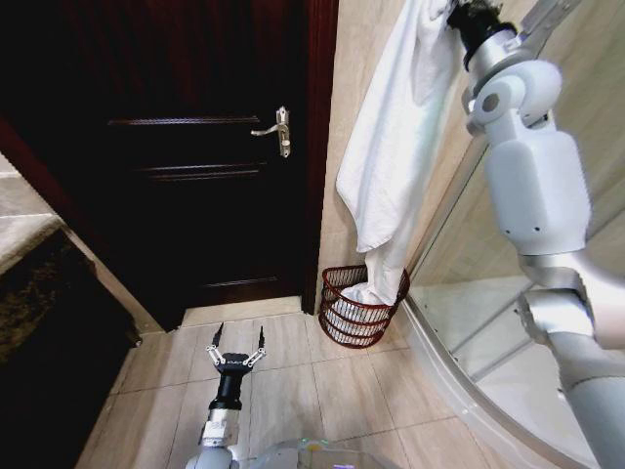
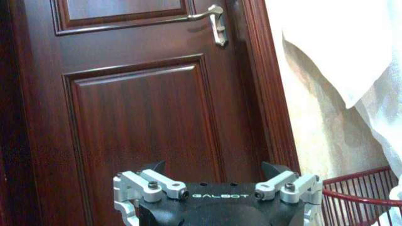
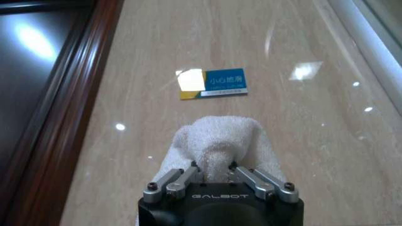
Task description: Discard the used towel into the hamper.
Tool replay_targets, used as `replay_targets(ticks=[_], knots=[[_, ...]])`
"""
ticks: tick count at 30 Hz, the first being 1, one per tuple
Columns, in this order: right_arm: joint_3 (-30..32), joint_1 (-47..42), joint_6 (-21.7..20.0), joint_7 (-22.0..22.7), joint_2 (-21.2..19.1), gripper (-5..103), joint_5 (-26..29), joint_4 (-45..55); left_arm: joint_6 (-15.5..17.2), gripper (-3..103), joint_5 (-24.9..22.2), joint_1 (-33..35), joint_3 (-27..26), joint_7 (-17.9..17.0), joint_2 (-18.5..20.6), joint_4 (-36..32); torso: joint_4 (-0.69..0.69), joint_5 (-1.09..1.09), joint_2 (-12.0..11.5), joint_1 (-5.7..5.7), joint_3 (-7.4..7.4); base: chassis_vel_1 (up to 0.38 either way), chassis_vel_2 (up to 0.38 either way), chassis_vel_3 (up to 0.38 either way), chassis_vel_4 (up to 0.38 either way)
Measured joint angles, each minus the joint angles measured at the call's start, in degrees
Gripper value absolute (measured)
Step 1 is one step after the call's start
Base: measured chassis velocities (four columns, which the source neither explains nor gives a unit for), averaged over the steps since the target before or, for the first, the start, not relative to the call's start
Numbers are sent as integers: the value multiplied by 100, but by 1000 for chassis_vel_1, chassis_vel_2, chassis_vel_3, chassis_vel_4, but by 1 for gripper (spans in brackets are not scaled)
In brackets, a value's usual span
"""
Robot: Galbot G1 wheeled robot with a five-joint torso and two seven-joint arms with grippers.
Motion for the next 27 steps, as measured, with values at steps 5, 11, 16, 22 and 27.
replay_targets(ticks=[5, 11, 16, 22, 27], knots=[[118, -407, -5, 6, -93, 16, 21, 235, -42, 100, 63, 29, 17, -13, 0, 2, 0, 6, -41, -10, -27, 0, 0, 0, 0], [370, -1181, 50, 4, -199, 16, 26, 578, -43, 100, 131, 25, 27, -16, 1, -3, -1, 5, -39, -9, -28, 0, 0, 0, 0], [615, -2082, 115, -12, -262, 16, 9, 944, -36, 100, 179, 29, 47, -7, 0, -15, -2, 5, -24, -3, -19, 0, 0, 0, 0], [783, -2729, 381, -137, -143, 16, -126, 966, -33, 100, 191, 20, 52, -1, 0, 5, -1, 3, -10, 2, -12, 0, 0, 0, 0], [984, -3502, 402, -221, -47, 16, -143, 1047, -33, 100, 171, 16, 42, -11, -1, 18, 0, 3, -1, 6, -6, 0, 0, 0, 0]])
